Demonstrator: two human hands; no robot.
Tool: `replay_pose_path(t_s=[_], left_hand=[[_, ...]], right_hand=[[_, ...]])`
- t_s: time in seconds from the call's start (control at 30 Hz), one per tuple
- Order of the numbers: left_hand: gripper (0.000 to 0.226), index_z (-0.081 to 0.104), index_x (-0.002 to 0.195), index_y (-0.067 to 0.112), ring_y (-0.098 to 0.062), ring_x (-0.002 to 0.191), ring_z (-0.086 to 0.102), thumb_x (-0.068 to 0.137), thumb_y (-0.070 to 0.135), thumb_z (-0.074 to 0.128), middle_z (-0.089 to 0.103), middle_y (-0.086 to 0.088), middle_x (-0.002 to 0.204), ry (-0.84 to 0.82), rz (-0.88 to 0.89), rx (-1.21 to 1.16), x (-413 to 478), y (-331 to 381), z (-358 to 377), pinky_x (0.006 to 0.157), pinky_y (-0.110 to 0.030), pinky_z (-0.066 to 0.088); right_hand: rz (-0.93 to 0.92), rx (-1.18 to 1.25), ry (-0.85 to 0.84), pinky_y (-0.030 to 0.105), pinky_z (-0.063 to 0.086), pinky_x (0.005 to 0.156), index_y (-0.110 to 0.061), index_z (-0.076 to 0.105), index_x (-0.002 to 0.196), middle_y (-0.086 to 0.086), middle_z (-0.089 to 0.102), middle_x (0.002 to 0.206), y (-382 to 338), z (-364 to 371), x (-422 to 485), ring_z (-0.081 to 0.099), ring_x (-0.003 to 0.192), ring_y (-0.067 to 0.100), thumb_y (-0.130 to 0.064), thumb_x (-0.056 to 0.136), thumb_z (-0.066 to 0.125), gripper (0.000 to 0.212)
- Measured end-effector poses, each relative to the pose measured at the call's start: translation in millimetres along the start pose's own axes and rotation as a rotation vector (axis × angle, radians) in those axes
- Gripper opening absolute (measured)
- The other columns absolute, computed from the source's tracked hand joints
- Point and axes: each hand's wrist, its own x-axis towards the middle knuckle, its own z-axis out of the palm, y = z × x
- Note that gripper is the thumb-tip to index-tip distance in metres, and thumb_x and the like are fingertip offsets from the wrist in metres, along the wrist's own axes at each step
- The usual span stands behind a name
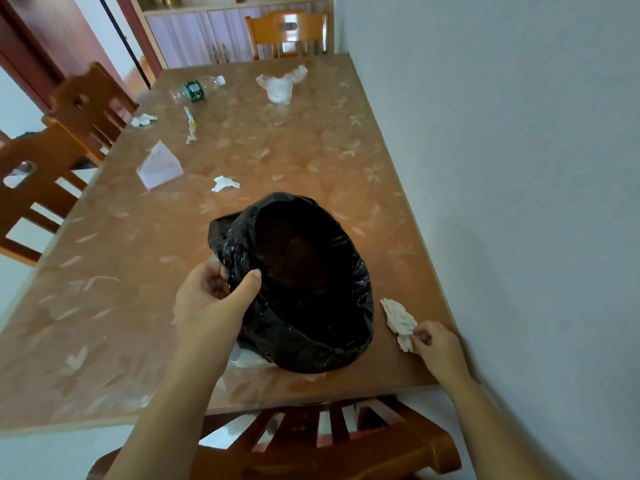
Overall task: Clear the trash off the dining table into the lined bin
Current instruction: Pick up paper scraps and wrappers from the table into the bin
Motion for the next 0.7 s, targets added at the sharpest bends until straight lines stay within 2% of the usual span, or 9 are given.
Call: replay_pose_path(t_s=[0.07,0.2,0.37,0.47,0.57,0.7], left_hand=[[0.029,0.044,0.066,0.016,-0.025,0.065,0.044,0.077,0.021,0.070,0.043,-0.006,0.065,-0.004,0.007,-0.010,0,-1,1,0.061,-0.044,0.041],[0.030,0.043,0.066,0.016,-0.021,0.062,0.042,0.077,0.020,0.070,0.041,-0.001,0.062,-0.004,0.020,-0.014,-1,-2,1,0.058,-0.040,0.038],[0.027,0.046,0.070,0.011,-0.025,0.065,0.043,0.077,0.021,0.070,0.044,-0.010,0.069,-0.015,0.027,-0.024,-3,1,2,0.060,-0.044,0.039],[0.032,0.045,0.074,0.001,-0.023,0.063,0.042,0.076,0.020,0.070,0.043,-0.011,0.068,-0.017,0.062,-0.030,-5,2,2,0.058,-0.042,0.038],[0.033,0.043,0.074,-0.001,-0.019,0.059,0.041,0.076,0.019,0.070,0.042,-0.006,0.064,-0.001,0.095,-0.033,-5,3,-1,0.054,-0.036,0.036],[0.032,0.045,0.073,0.002,-0.016,0.060,0.044,0.076,0.020,0.071,0.046,-0.004,0.064,0.037,0.101,-0.040,-5,3,-9,0.055,-0.035,0.039]], right_hand=[[0.006,0.028,0.024,0.022,0.038,0.058,-0.011,0.061,0.080,0.007,0.060,0.084,0,-2,-3,0.053,0.075,0.018,-0.007,0.081,0.061,0.005],[-0.022,0.079,0.114,0.017,0.037,0.054,-0.017,0.061,0.082,0.004,0.062,0.082,-14,-15,-7,0.055,0.073,0.015,-0.011,0.082,0.061,0.006],[-0.147,0.222,0.253,0.010,0.039,0.052,-0.025,0.059,0.079,-0.005,0.059,0.074,-57,-45,-9,0.054,0.070,0.003,-0.012,0.081,0.062,0.013],[-0.261,0.311,0.322,0.005,0.042,0.057,-0.027,0.057,0.077,-0.003,0.058,0.074,-86,-66,-10,0.053,0.068,0.003,-0.009,0.080,0.063,0.019],[-0.356,0.389,0.327,0.014,0.044,0.061,-0.031,0.057,0.076,-0.005,0.060,0.074,-118,-81,-14,0.054,0.068,0.007,-0.009,0.079,0.064,0.023],[-0.497,0.383,0.289,0.011,0.045,0.062,-0.033,0.059,0.074,-0.009,0.061,0.073,-160,-85,-25,0.054,0.067,0.002,-0.008,0.076,0.066,0.026]])
